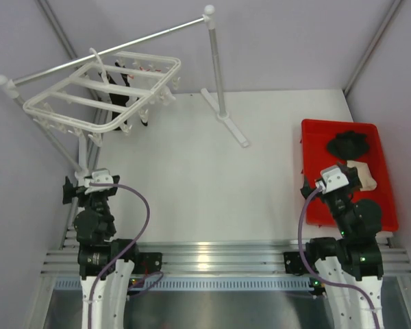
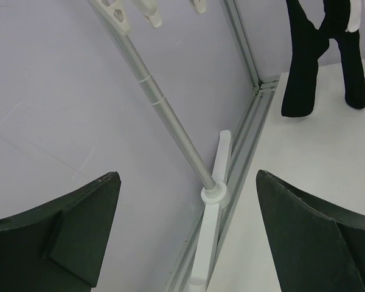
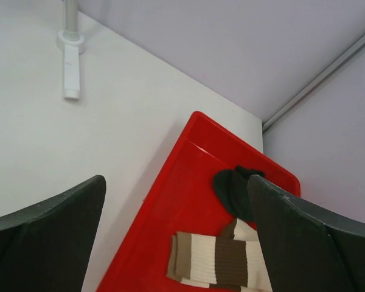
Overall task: Clip the socks to the hanger
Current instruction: Open the clamp at the hanger.
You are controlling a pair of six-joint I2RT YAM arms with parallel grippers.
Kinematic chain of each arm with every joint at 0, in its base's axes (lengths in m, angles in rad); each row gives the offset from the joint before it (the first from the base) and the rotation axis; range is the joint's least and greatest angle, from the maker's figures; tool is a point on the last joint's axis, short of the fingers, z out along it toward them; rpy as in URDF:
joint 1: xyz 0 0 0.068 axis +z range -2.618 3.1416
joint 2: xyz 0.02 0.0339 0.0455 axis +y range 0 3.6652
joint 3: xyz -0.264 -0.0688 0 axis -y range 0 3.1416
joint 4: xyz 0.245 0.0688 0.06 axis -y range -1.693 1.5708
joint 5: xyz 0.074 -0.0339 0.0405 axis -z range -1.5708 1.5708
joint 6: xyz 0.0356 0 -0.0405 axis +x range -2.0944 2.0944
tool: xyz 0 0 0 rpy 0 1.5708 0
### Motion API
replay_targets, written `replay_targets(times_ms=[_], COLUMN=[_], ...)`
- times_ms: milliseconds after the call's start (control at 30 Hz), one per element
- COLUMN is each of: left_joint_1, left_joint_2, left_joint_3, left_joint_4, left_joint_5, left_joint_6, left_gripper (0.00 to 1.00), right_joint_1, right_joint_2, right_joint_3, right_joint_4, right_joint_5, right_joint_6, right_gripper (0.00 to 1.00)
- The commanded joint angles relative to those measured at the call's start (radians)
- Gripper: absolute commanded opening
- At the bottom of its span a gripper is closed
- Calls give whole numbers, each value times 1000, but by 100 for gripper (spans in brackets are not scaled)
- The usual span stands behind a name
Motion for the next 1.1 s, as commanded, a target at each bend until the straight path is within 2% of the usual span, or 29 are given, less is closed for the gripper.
replay_targets(times_ms=[0,167,300,433,533,733,867,1067], left_joint_1=[-2,-2,-2,-2,-2,25,25,24], left_joint_2=[-7,-3,31,118,163,282,305,358], left_joint_3=[85,261,390,540,614,732,771,829], left_joint_4=[7,-162,-302,-383,-380,-357,-302,-271], left_joint_5=[5,155,200,243,274,391,419,624], left_joint_6=[-1,-72,-213,-364,-453,-608,-708,-813], left_gripper=[98,98,98,98,98,98,98,98], right_joint_1=[-11,-11,-13,-2,41,360,490,694], right_joint_2=[16,177,297,471,565,821,1004,1215], right_joint_3=[3,12,12,48,78,235,356,480], right_joint_4=[64,177,384,557,674,804,973,1183], right_joint_5=[-89,-206,-281,-391,-413,-246,-203,-186], right_joint_6=[35,137,225,346,395,372,415,455], right_gripper=[100,100,100,100,100,100,100,97])
